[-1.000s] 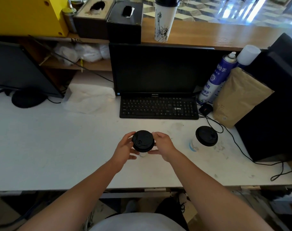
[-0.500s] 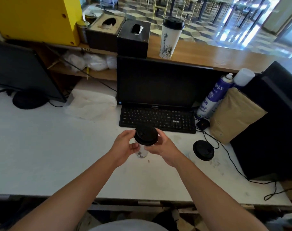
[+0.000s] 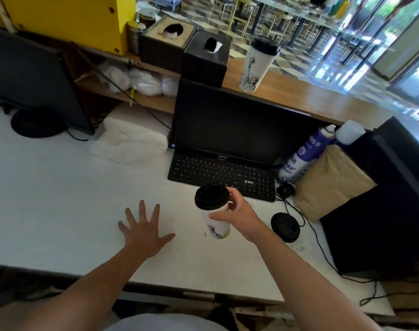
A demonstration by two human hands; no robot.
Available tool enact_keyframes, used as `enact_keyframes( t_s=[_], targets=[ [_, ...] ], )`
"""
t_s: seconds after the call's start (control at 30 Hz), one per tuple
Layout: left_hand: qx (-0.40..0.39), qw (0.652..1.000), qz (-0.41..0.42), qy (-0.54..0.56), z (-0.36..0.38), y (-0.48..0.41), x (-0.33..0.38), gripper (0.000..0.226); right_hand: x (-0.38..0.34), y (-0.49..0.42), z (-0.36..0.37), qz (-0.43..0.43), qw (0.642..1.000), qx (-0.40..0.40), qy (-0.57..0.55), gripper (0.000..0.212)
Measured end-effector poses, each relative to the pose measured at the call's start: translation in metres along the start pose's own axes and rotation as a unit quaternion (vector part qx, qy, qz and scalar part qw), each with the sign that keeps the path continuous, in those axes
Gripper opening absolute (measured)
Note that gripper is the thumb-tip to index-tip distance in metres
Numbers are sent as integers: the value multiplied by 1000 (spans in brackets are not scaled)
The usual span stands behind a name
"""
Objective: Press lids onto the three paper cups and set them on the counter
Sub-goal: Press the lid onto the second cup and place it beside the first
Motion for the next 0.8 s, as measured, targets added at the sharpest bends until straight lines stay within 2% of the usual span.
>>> enact_keyframes(
  t_s=[0.07,0.17,0.27,0.37,0.47,0.57,0.63,0.73,0.8],
  targets=[
    [-34,999,-26,-15,20,2,-17,117,-10,0,-6,-10,997,15,75,79],
    [-54,997,-57,9,41,9,-31,113,-28,-1,-11,-42,983,20,176,82],
    [-62,996,-66,25,49,12,-34,109,-48,-3,-15,-86,946,22,312,85],
    [-79,994,-70,27,48,12,-34,108,-66,-5,-13,-124,858,27,498,88],
    [-95,993,-70,28,50,13,-34,108,-80,-8,-2,-161,746,33,646,86],
    [-95,993,-68,35,50,14,-35,108,-85,-13,16,-185,627,28,756,83],
    [-99,992,-67,38,50,14,-34,108,-84,-16,27,-186,560,16,807,84],
    [-106,992,-66,35,49,16,-34,109,-79,-18,45,-185,486,-2,855,80],
    [-112,991,-63,36,49,16,-34,109,-73,-19,54,-173,453,-13,875,78]
  ],
)
Point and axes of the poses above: each hand's wrist, its own y-axis away from the middle knuckle, its own z-axis out of the palm, x = y × z, the point moved 6 cm from there along -y, towards the middle knuckle, and after that the axes turned 3 degrees about -x, right-handed, at the moved point
